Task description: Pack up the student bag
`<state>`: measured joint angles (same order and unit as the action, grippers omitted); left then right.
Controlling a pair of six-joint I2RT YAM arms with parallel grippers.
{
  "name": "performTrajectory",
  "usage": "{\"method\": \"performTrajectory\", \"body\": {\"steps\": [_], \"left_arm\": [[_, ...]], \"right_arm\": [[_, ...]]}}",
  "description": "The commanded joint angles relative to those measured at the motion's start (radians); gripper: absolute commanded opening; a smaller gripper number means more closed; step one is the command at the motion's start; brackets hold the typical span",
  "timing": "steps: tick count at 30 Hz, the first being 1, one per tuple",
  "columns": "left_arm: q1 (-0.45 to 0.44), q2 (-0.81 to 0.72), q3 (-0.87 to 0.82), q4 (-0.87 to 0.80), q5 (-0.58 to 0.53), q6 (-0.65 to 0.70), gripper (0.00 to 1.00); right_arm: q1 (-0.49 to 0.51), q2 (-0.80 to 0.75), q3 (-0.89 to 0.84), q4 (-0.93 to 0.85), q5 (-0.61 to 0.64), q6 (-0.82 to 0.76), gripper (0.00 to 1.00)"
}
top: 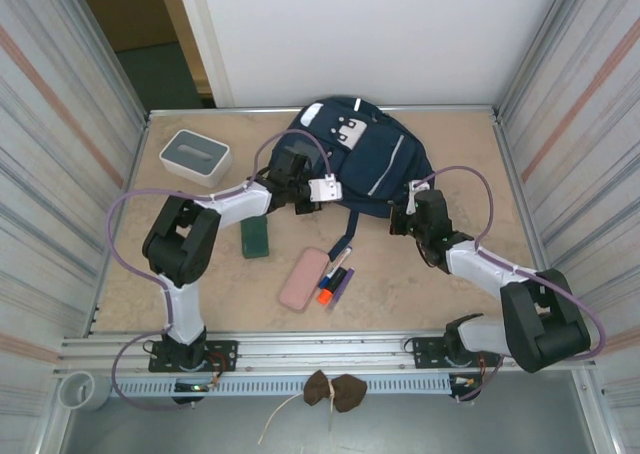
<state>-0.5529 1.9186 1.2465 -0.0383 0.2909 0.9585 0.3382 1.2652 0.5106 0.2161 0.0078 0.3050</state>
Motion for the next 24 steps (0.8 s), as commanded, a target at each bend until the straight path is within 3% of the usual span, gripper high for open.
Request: {"method": "performTrajectory", "body": {"steps": [1,3,7,11,19,24], "left_arm": [[0.044,-0.047,-0.017,0.029,-0.052,0.016,0.00],[0.047,-0.044,-0.019,0.029,-0.051,0.017,0.04],[0.027,-0.066,0.003,-0.010,0.016,-0.025,0.37],[-0.035,-0.101,-0.011,0.009,0.029,-0.032,0.54],[-0.165,-0.040,0.045,0.029,0.050,-0.029,0.59],[-0.200,0.023,0.099,0.053,0.053,-0.038,0.53]], "right_arm": [[-0.013,-0.060,0.019,-0.066,0.046,0.019,0.00],[-0.012,-0.084,0.020,-0.063,-0.009,0.026,0.00],[0.003,-0.096,0.032,-0.058,-0.106,0.053,0.00],[0.021,-0.101,0.047,-0.063,-0.132,0.082,0.00],[0.044,-0.138,0.067,-0.060,-0.161,0.144,0.00],[0.060,-0.157,0.065,-0.050,-0.167,0.170,0.00]]}}
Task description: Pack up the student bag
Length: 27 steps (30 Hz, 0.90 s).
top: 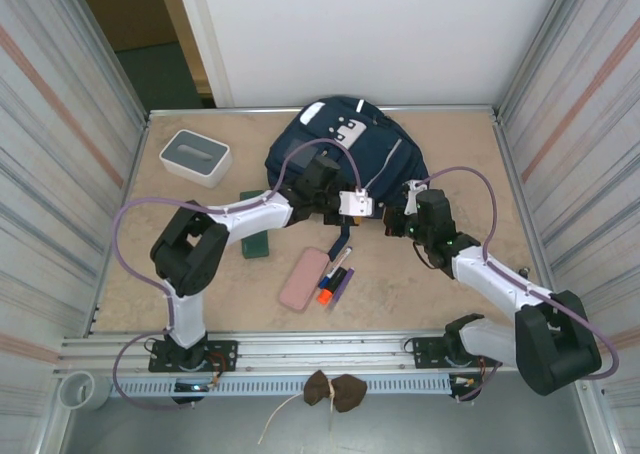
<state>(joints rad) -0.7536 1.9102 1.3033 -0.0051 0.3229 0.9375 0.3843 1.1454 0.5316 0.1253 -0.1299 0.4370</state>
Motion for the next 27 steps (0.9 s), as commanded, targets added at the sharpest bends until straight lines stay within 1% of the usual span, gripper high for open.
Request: {"method": "performTrajectory", "body": {"steps": [1,4,7,10,12,16,20,25,27], "left_arm": [[0.000,0.040,0.050,0.022,0.022,-0.022,0.49],[0.009,0.049,0.049,0.031,0.011,-0.019,0.33],[0.033,0.040,0.035,0.027,0.024,-0.020,0.19],[0.060,0.018,0.018,0.016,0.053,-0.028,0.07],[0.078,-0.002,0.002,0.017,0.079,-0.042,0.00],[0.121,-0.052,-0.042,0.028,0.149,-0.078,0.00],[0.159,-0.099,-0.087,0.041,0.186,-0.105,0.00],[0.217,-0.150,-0.169,0.081,0.186,-0.119,0.00],[0.245,-0.162,-0.197,0.085,0.181,-0.120,0.00]], "right_arm": [[0.016,-0.042,0.043,0.040,-0.028,0.039,0.00],[0.016,-0.056,0.037,0.032,-0.018,0.039,0.00],[0.009,-0.070,0.028,0.018,-0.009,0.031,0.00],[0.005,-0.073,0.027,0.003,0.009,0.022,0.00],[0.005,-0.067,0.031,-0.022,0.044,0.009,0.00],[0.002,-0.051,0.044,-0.084,0.143,-0.018,0.00],[-0.003,-0.027,0.055,-0.122,0.214,-0.036,0.00],[-0.034,0.003,0.082,-0.171,0.225,-0.034,0.00],[-0.037,0.001,0.092,-0.173,0.200,-0.039,0.00]]}}
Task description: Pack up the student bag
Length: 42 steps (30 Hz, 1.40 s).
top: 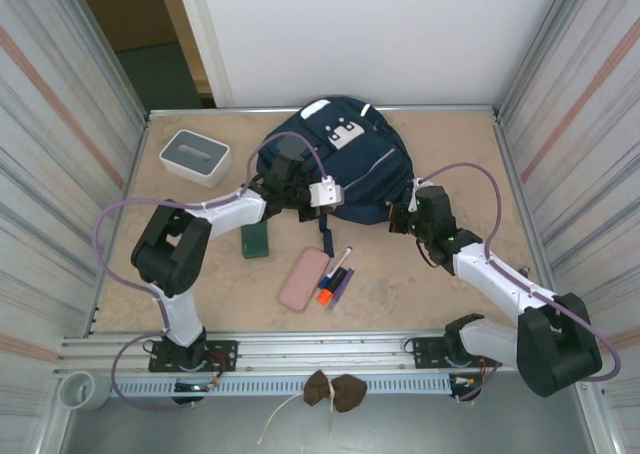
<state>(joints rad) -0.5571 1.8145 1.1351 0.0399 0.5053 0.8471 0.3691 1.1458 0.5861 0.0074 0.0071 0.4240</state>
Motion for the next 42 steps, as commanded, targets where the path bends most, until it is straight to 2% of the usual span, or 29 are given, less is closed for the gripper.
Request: {"method": "performTrajectory", "body": {"steps": [1,4,9,11,15,20,25,33,36,40,42], "left_arm": [[0.057,-0.070,-0.035,0.039,-0.009,-0.029,0.00],[0.064,-0.072,-0.040,0.017,-0.027,-0.023,0.06],[0.009,-0.086,-0.008,-0.025,0.001,-0.088,0.39],[-0.028,-0.084,0.007,-0.030,-0.013,-0.092,0.46],[-0.093,-0.048,0.066,-0.049,-0.014,-0.111,0.55],[-0.149,0.020,0.144,-0.055,-0.005,-0.136,0.59],[-0.168,0.092,0.223,-0.108,0.029,-0.159,0.59],[-0.161,0.144,0.247,-0.125,0.072,-0.198,0.54],[-0.148,0.158,0.256,-0.139,0.089,-0.212,0.43],[-0.121,0.156,0.262,-0.159,0.125,-0.217,0.19],[-0.103,0.140,0.255,-0.162,0.159,-0.217,0.10]], "right_arm": [[-0.020,-0.002,0.038,-0.047,0.048,-0.026,0.00],[-0.006,-0.006,0.047,-0.023,-0.002,-0.013,0.00],[0.029,-0.008,0.057,0.012,-0.038,0.029,0.00],[0.047,-0.011,0.065,0.013,-0.035,0.033,0.00],[0.075,-0.024,0.083,0.007,-0.029,0.040,0.00],[0.098,-0.044,0.092,0.000,-0.018,0.047,0.00],[0.114,-0.069,0.090,0.002,-0.007,0.057,0.00],[0.124,-0.076,0.080,0.018,0.004,0.060,0.00],[0.125,-0.074,0.074,0.023,0.009,0.058,0.00],[0.124,-0.071,0.071,0.011,0.039,0.039,0.00],[0.123,-0.066,0.071,-0.009,0.078,0.017,0.00]]}}
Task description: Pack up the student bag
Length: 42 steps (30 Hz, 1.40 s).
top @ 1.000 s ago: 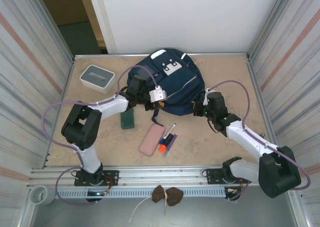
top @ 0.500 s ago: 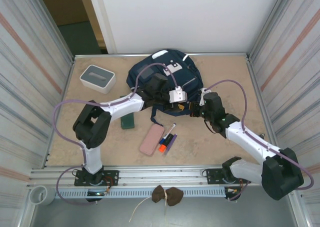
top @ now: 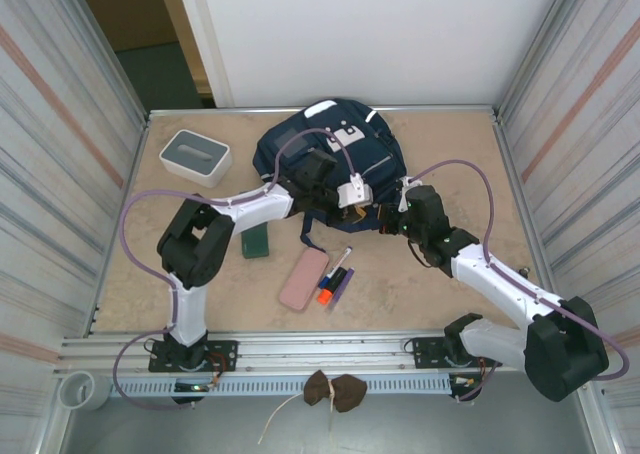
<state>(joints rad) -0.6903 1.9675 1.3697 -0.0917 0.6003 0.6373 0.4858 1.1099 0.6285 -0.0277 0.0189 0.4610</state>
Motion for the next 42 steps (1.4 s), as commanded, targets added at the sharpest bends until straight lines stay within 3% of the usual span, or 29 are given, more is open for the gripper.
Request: {"method": "performTrajectory", "body": {"steps": [1,4,14,18,20,24,28,35,42], "left_arm": [[0.042,-0.026,0.011,-0.022,0.085,-0.008,0.07],[0.075,-0.072,-0.037,0.018,0.138,0.000,0.02],[0.213,-0.196,-0.190,0.019,0.171,0.082,0.03],[0.255,-0.212,-0.233,0.023,0.115,0.088,0.09],[0.255,-0.221,-0.239,0.013,0.102,0.086,0.17],[0.207,-0.244,-0.229,0.014,0.082,0.047,0.44],[0.127,-0.229,-0.191,0.013,0.010,0.042,0.54],[0.026,-0.114,-0.058,-0.034,-0.045,0.025,0.59],[-0.014,0.001,0.045,-0.079,-0.070,0.036,0.55]], "right_arm": [[0.006,-0.027,0.028,0.013,0.088,-0.032,0.00],[-0.006,-0.014,0.026,-0.019,0.152,-0.057,0.00],[-0.059,0.070,0.046,-0.030,0.212,-0.074,0.00],[-0.042,0.088,0.059,0.011,0.160,-0.074,0.00],[-0.027,0.089,0.060,0.036,0.129,-0.071,0.00],[0.006,0.086,0.064,0.057,0.112,-0.055,0.00],[0.029,0.066,0.066,0.062,0.108,-0.041,0.00],[0.049,0.020,0.074,0.049,0.108,-0.027,0.00],[0.072,-0.011,0.064,0.052,0.124,-0.012,0.00]]}}
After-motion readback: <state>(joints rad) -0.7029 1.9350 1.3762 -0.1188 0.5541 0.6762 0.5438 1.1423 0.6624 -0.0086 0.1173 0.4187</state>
